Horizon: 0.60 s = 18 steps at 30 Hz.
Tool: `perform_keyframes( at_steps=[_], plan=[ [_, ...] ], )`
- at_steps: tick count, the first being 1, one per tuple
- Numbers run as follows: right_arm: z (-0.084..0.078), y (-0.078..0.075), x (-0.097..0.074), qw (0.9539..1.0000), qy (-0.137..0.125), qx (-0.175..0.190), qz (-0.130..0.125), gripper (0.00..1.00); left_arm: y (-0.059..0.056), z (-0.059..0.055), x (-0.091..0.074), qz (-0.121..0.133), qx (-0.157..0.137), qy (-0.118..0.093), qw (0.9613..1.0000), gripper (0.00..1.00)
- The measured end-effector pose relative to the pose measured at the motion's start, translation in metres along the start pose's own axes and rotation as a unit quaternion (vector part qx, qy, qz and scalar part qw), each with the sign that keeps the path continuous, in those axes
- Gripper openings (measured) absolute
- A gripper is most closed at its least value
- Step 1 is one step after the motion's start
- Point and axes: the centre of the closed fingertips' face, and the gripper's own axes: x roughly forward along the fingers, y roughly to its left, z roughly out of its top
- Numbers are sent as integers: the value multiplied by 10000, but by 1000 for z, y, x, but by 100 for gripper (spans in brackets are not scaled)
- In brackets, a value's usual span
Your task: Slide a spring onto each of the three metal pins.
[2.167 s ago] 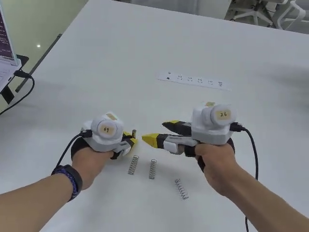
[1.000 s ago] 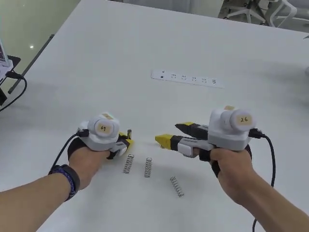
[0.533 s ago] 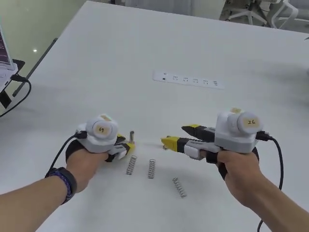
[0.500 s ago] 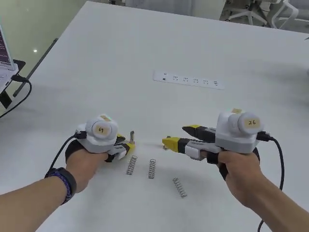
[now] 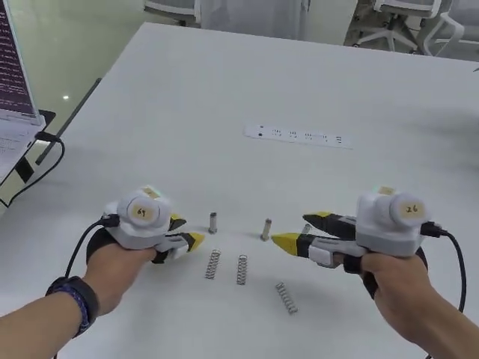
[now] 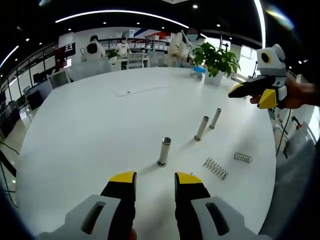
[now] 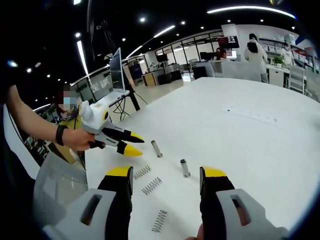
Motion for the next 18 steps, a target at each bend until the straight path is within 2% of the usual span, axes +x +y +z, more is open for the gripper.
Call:
perform_keyframes(
  at_steps=[4, 9, 18],
  plan=[
    [-6, -2, -6, 10000, 16, 14, -37, 52, 3, -2, -11, 36, 49, -13, 10000, 25],
    [-14, -5, -17, 9999, 5, 80, -121, 53, 5, 1, -28, 84, -11, -132, 9999, 27],
    [-25, -8, -32, 9996, 38, 113, -236, 54, 5, 9, -53, 124, 60, -287, 9995, 30]
  ],
)
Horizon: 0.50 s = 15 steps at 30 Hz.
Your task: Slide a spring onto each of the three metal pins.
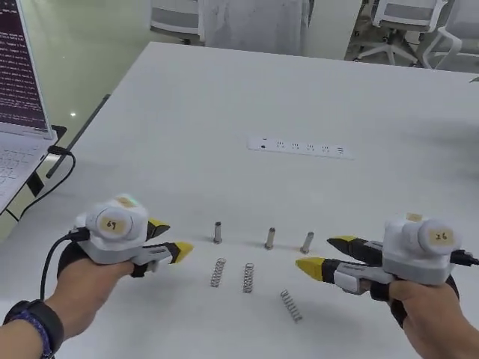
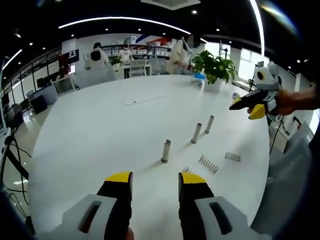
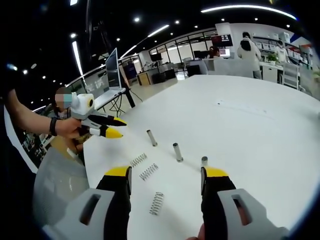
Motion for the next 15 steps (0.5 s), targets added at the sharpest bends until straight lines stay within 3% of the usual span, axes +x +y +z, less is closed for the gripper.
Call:
perform_keyframes(
  at_steps=[8, 15],
  plan=[
    [-8, -2, -11, 10000, 42, 41, -75, 57, -3, 10, -25, 97, -36, -152, 9998, 34],
    [-14, -5, -20, 9999, 81, 48, -122, 59, -12, 9, -43, 96, 18, -172, 9998, 37]
  ],
)
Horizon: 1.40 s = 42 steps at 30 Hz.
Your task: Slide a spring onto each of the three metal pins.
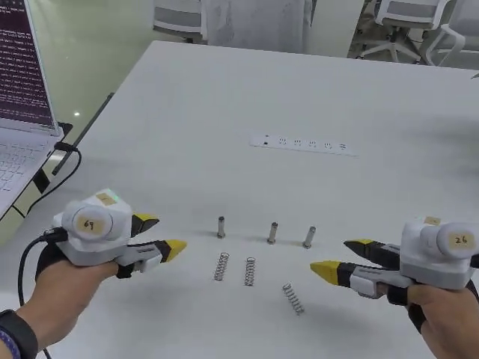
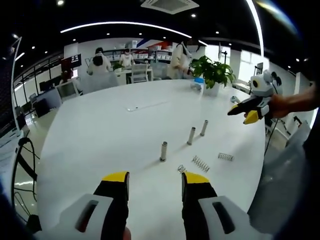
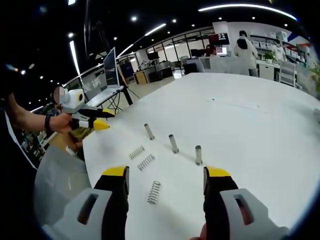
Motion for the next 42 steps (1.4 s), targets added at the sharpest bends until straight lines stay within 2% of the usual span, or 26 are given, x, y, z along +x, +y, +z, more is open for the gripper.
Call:
perform_keyframes(
  at_steps=[12, 21, 28, 35, 37, 42],
  plan=[
    [-12, 1, -11, 10000, 49, 39, -74, 61, -5, -6, -27, 74, -150, -51, 9998, 43],
    [-20, 7, -19, 9999, 91, 71, -89, 65, -4, -14, -43, 118, -230, -19, 9997, 49],
    [-30, 11, -26, 9998, 151, 122, -104, 67, -9, -23, -55, 157, -363, 33, 9992, 54],
    [-42, 16, -29, 9995, 260, 137, -77, 69, -16, -33, -64, 173, -471, 118, 9987, 57],
    [-42, 17, -30, 9995, 265, 151, -68, 70, -17, -32, -66, 170, -600, 59, 9980, 60],
    [-45, 22, -31, 9994, 322, 95, -7, 72, -20, -32, -66, 149, -526, 131, 9984, 60]
  ],
)
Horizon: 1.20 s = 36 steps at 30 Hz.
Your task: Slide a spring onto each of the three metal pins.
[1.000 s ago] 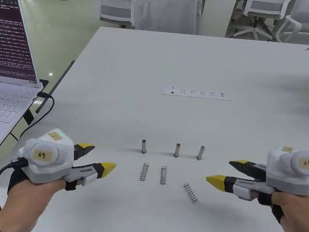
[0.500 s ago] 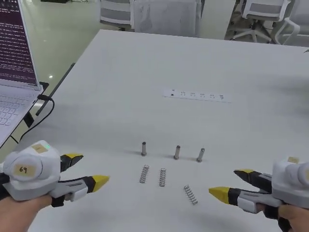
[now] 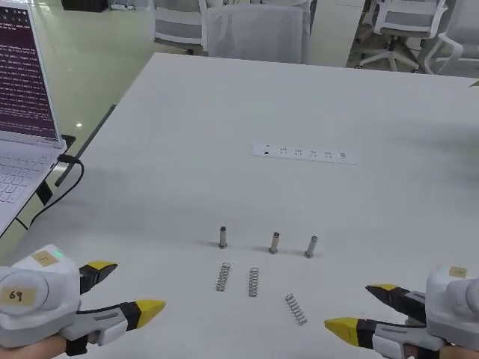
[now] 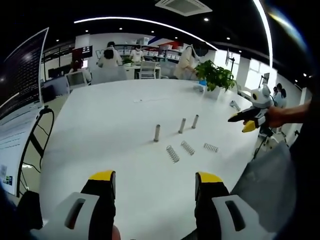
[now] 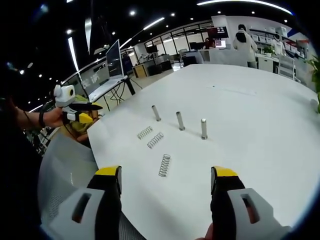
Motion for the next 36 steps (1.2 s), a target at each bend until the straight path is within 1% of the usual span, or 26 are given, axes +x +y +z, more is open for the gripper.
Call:
perform_keyframes(
  at_steps=[2, 3, 5, 7, 8, 10, 12, 14, 17, 20, 22, 29, 36],
  plan=[
    [0, 1, 0, 10000, 2, 9, 7, 72, -2, 2, 2, -23, 16, 6, 10000, 60],
    [0, 1, 0, 10000, -8, 25, 6, 72, 0, 2, 3, -28, 24, 10, 10000, 60],
    [0, 0, 0, 10000, -29, 59, 4, 72, -1, 3, 6, -59, 41, 21, 10000, 60],
    [0, 1, 0, 10000, -42, 74, -4, 72, -3, 4, 10, -93, 6, 10, 10000, 60],
    [0, 1, 0, 10000, -48, 81, -9, 72, -3, 3, 12, -103, 22, 21, 9999, 60],
    [1, 1, -1, 9999, -74, 103, -25, 72, -4, -2, 17, -125, 164, 123, 9997, 59],
    [1, 0, -2, 9999, -98, 121, -43, 72, -7, -1, 20, -191, 132, 117, 9997, 59],
    [0, 0, -3, 9998, -104, 128, -62, 72, -9, 0, 23, -216, 166, 128, 9995, 59],
    [-1, 0, -4, 9998, -102, 138, -77, 72, -10, 1, 28, -236, 180, 135, 9995, 58],
    [-2, 0, -5, 9998, -100, 159, -86, 71, -7, -1, 33, -192, 196, 157, 9995, 56],
    [-2, 2, -6, 9998, -91, 176, -86, 71, -9, -5, 37, -214, 198, 230, 9993, 56],
    [-6, 5, -7, 9996, -102, 229, -105, 71, -16, -7, 53, -312, 173, 273, 9990, 55],
    [-10, 7, -9, 9996, -79, 253, -138, 70, -29, -9, 74, -435, 141, 336, 9984, 53]
  ],
)
